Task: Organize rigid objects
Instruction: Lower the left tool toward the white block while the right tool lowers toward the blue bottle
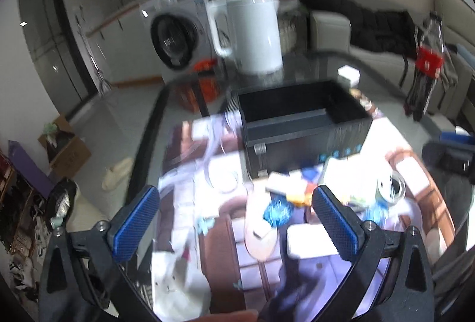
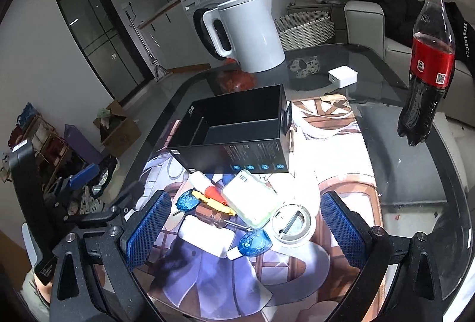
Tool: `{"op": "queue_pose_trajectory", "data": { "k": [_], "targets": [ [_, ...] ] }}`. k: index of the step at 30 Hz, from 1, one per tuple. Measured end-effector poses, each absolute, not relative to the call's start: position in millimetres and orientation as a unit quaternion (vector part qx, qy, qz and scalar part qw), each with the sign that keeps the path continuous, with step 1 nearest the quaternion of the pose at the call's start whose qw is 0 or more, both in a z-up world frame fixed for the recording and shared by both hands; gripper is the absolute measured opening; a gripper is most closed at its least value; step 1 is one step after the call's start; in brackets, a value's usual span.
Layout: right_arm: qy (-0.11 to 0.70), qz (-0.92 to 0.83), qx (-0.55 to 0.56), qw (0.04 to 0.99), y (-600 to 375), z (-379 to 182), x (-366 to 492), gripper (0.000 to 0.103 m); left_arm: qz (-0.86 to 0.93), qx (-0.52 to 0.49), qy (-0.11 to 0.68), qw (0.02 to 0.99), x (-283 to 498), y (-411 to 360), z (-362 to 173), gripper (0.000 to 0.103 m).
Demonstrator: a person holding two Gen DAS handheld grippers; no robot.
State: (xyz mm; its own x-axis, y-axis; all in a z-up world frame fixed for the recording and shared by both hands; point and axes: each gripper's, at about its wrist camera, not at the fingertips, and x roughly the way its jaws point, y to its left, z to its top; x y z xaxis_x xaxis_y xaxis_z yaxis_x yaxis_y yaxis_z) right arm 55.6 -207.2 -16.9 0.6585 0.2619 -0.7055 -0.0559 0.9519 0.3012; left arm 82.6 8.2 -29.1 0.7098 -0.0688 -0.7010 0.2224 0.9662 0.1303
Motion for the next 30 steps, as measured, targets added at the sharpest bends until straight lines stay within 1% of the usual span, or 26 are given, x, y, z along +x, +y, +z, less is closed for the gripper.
{"op": "queue_pose_trajectory", "data": {
  "k": [4,9,14,18,21,22,23,25,30],
  "targets": [
    [0.428,0.081,0.100,0.895,-209,-25,71,0.102,-0.091,0.109,0.424,0.895,86,5,-49,0.103],
    [0.475,0.076,0.087,0.872,-210,-47,89,0.102,-0.099,0.139,0.439,0.882,88,-5,-57,0.103],
    [0.514,0.103,0.118,0.844,-202,-68,91,0.102,-0.152,0.221,0.436,0.859,90,-26,-67,0.103],
    [0.532,0.116,0.145,0.826,-198,-77,88,0.101,-0.163,0.231,0.456,0.844,94,-32,-76,0.103],
    [0.546,0.123,0.149,0.815,-194,-83,85,0.094,-0.166,0.235,0.457,0.841,93,-34,-79,0.103],
    [0.552,0.128,0.152,0.810,-193,-86,84,0.089,-0.165,0.235,0.454,0.844,92,-33,-77,0.103],
    [0.557,0.131,0.156,0.805,-193,-86,84,0.087,-0.169,0.234,0.451,0.844,92,-34,-76,0.103],
    [0.565,0.133,0.164,0.798,-192,-90,83,0.087,-0.185,0.236,0.447,0.843,88,-37,-76,0.103],
    [0.581,0.132,0.181,0.782,-186,-101,88,0.087,-0.185,0.292,0.431,0.834,78,-52,-83,0.103]
  ]
}}
